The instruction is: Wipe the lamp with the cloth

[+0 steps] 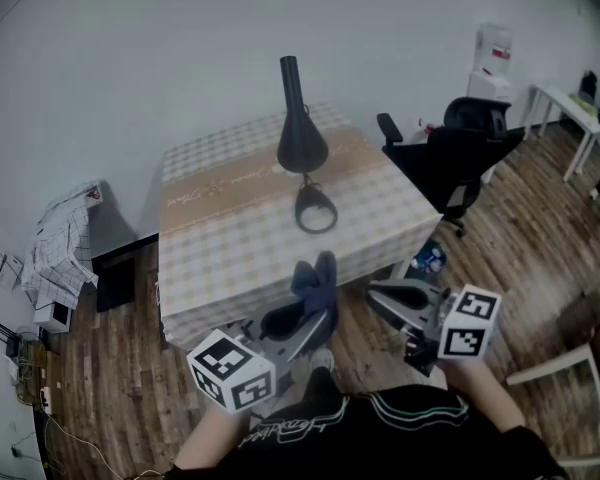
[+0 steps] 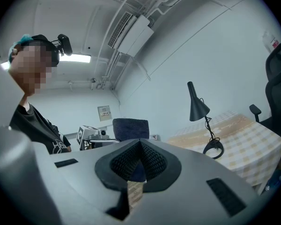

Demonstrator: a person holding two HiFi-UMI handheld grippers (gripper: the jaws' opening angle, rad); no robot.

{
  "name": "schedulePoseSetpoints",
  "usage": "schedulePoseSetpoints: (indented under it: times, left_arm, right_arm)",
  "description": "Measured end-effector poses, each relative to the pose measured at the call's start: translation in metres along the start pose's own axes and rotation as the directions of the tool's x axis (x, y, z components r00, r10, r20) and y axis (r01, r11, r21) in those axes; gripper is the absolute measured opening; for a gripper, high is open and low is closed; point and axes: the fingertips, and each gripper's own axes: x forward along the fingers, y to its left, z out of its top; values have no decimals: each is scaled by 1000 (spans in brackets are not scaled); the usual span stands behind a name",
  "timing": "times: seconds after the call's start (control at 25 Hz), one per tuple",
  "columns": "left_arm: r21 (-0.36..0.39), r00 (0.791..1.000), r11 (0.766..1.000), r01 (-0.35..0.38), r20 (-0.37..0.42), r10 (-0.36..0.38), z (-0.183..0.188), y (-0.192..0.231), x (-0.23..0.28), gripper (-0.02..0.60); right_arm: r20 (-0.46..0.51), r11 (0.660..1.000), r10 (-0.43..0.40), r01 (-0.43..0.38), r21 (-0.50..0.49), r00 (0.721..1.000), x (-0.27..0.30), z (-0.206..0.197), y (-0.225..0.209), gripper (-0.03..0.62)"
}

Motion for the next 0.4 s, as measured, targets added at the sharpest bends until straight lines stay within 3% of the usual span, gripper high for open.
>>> schedulePoseSetpoints:
  times: [0.4]
  left_arm:
    - [7, 1000, 1000, -8, 1, 8, 8, -4, -1, 72]
  right_arm:
    - [-12, 999, 12, -12, -34, 1000, -2, 4, 5, 11]
